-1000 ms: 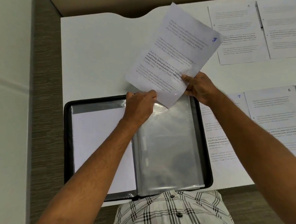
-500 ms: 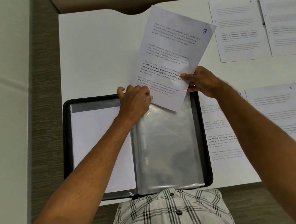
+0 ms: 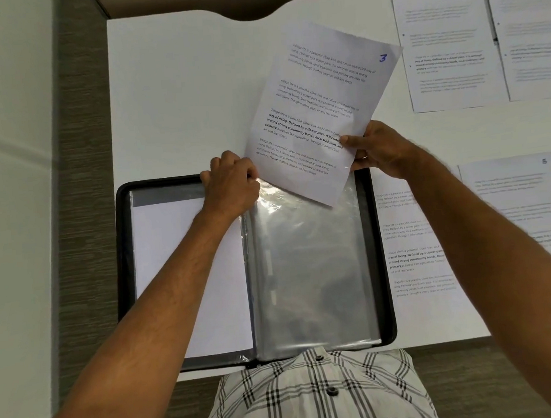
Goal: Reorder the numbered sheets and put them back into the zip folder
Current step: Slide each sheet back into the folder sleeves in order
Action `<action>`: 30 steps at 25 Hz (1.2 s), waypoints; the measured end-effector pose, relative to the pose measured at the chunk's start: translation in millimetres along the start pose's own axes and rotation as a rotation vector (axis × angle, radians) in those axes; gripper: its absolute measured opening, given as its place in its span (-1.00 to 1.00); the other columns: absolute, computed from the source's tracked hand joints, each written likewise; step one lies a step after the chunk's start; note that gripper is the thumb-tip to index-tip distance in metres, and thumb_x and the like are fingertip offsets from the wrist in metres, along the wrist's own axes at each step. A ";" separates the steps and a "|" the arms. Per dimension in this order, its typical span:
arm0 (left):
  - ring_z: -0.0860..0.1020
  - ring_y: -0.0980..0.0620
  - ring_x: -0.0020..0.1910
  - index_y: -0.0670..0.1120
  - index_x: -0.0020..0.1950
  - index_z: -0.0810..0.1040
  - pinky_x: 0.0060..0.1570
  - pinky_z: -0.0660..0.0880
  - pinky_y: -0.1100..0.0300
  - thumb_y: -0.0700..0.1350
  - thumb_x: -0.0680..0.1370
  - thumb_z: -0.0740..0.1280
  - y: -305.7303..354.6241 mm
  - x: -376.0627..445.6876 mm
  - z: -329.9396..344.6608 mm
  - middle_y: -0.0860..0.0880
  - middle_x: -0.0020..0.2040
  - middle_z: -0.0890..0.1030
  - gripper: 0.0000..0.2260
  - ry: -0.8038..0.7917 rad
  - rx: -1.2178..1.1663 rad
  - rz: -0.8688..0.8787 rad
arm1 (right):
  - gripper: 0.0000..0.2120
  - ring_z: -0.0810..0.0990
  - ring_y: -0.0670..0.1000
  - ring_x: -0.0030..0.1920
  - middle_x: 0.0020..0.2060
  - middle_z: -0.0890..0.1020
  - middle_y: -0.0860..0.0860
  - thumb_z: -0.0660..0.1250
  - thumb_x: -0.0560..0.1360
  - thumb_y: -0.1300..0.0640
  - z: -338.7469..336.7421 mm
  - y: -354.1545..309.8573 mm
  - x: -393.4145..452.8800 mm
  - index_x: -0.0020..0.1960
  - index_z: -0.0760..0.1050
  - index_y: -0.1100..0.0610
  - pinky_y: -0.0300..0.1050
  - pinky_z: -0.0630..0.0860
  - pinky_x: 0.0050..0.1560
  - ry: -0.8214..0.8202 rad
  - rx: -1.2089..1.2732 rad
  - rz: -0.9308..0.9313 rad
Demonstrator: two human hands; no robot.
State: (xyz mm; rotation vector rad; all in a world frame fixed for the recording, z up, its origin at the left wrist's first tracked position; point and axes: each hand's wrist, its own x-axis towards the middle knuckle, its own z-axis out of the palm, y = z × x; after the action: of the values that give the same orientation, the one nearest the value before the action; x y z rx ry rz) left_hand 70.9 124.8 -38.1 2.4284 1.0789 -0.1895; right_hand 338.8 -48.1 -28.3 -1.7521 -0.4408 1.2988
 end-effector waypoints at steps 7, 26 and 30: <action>0.59 0.00 0.09 -0.06 0.23 0.59 0.01 0.52 0.20 -0.15 0.61 0.32 -4.2 19.9 -11.9 0.05 0.02 0.60 -0.80 0.045 -0.609 -0.216 | -0.59 0.73 0.08 0.17 0.24 0.70 0.05 0.40 0.64 0.11 -3.3 0.4 3.7 0.46 0.47 0.13 0.09 0.71 0.08 0.017 -0.048 -0.004; 0.62 -0.01 0.02 -0.08 0.17 0.67 0.08 0.58 0.06 -0.11 0.55 0.45 -4.9 34.8 -15.4 -0.04 0.05 0.70 -0.80 0.023 -0.347 -0.184 | -0.57 0.72 0.11 0.19 0.28 0.67 0.04 0.42 0.63 0.16 -1.6 4.0 4.1 0.47 0.46 0.12 0.14 0.71 0.10 0.096 -0.020 0.011; 0.63 -0.05 -0.13 -0.15 -0.03 0.68 0.00 0.62 0.03 -0.10 0.56 0.42 -8.9 32.8 -16.1 -0.04 -0.13 0.68 -0.88 -0.022 -0.324 -0.192 | -0.58 0.72 0.10 0.19 0.28 0.67 0.05 0.41 0.63 0.16 -3.9 -0.3 5.7 0.47 0.46 0.12 0.13 0.71 0.11 0.053 -0.081 0.010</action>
State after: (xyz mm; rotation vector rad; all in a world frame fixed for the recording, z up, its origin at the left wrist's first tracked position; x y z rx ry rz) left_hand 85.7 159.4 -37.3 2.0340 1.2284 -0.0943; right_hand 344.5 -45.6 -31.1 -1.8534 -0.4609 1.2540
